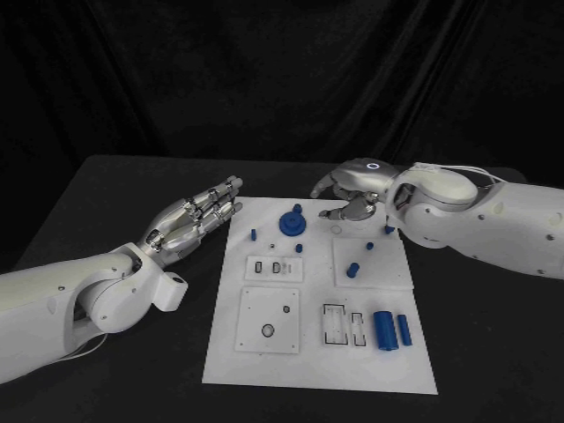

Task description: Assemble the parts on the task board

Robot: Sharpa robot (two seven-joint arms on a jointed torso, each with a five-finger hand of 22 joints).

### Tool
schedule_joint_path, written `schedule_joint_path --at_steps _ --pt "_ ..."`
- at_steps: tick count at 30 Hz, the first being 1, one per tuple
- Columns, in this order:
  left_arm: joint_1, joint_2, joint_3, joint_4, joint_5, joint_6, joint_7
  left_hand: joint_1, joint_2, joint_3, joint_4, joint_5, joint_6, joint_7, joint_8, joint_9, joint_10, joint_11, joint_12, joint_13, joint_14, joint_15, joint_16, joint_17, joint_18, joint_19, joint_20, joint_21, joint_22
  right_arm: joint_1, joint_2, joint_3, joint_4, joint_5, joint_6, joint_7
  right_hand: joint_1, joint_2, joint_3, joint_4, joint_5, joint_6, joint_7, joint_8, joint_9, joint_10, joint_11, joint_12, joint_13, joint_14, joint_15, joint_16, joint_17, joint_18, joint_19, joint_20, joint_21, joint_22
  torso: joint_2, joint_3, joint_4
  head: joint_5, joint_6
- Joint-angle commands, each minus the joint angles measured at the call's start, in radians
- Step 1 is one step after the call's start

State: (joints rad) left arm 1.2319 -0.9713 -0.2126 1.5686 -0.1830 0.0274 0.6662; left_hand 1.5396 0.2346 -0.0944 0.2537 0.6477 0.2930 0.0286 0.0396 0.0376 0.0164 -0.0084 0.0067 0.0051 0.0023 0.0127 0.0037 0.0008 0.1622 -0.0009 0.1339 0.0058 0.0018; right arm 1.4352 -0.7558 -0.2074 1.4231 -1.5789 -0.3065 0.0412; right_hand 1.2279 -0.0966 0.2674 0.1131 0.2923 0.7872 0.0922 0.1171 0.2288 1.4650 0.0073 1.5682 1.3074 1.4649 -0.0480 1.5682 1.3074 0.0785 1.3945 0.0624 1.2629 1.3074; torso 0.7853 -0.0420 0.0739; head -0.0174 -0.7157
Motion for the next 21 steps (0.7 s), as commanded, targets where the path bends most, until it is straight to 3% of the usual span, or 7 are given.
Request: schedule_joint_path --at_steps 1,5,9,21 --pt "0.002 -0.001 0.001 0.004 -0.003 0.010 0.008 0.000 -0.002 0.005 0.001 -0.005 -0.004 0.004 -0.001 -0.001 -0.001 0.008 -0.003 -0.001 -0.002 0.008 -0.004 -0.001 0.018 0.002 0.006 -0.005 -0.001 0.012 -0.055 0.000 0.048 -0.001 -0.051 -0.029 0.001 0.012 -0.009 0.003 -0.010 0.015 -0.001 0.006 0.000 0.106 -0.002 0.003 0.263 0.106 -0.002 0.003 0.263 -0.009 0.014 0.000 0.019 0.134 -0.001 -0.0004 -0.0020 0.003 0.000" --pt "0.002 0.001 0.001 0.003 -0.003 0.010 0.008 0.000 -0.002 0.005 0.001 -0.005 -0.004 0.004 -0.001 -0.001 -0.001 0.008 -0.003 -0.001 -0.002 0.008 -0.004 -0.001 0.018 0.002 0.006 -0.005 -0.001 0.020 -0.127 0.000 0.097 -0.001 -0.049 -0.043 0.000 0.013 -0.013 0.006 -0.017 0.020 -0.001 0.006 0.000 0.106 -0.002 0.003 0.263 0.106 -0.002 0.003 0.263 -0.012 0.022 -0.001 0.031 0.141 -0.001 -0.0007 -0.0042 0.005 -0.001" --pt "0.001 0.002 0.001 0.003 -0.003 0.012 0.007 0.000 -0.002 0.005 0.001 -0.005 -0.004 0.004 -0.001 -0.001 -0.001 0.008 -0.003 -0.001 -0.002 0.008 -0.004 -0.001 0.018 0.002 0.006 -0.005 -0.001 0.015 -0.178 0.000 0.121 -0.001 -0.045 -0.055 0.002 0.014 -0.015 0.007 -0.024 0.022 -0.003 0.005 -0.001 0.106 -0.003 0.003 0.263 0.106 -0.003 0.003 0.263 -0.012 0.025 -0.001 0.034 0.143 0.000 0.0005 -0.0021 0.003 -0.003" --pt "0.001 0.014 0.001 -0.002 -0.003 0.016 0.004 -0.001 -0.003 0.006 0.001 -0.006 -0.005 0.004 -0.001 -0.001 -0.002 0.008 -0.003 -0.001 -0.002 0.009 -0.004 -0.001 0.018 0.002 0.006 -0.005 -0.001 -0.048 -0.278 -0.001 0.131 -0.024 -0.094 -0.037 0.008 0.013 -0.019 0.010 -0.041 0.021 -0.008 0.001 -0.003 0.106 -0.007 0.003 0.263 0.106 -0.006 0.003 0.263 -0.011 0.024 -0.003 0.030 0.143 0.002 0.0018 -0.0011 -0.002 -0.002"
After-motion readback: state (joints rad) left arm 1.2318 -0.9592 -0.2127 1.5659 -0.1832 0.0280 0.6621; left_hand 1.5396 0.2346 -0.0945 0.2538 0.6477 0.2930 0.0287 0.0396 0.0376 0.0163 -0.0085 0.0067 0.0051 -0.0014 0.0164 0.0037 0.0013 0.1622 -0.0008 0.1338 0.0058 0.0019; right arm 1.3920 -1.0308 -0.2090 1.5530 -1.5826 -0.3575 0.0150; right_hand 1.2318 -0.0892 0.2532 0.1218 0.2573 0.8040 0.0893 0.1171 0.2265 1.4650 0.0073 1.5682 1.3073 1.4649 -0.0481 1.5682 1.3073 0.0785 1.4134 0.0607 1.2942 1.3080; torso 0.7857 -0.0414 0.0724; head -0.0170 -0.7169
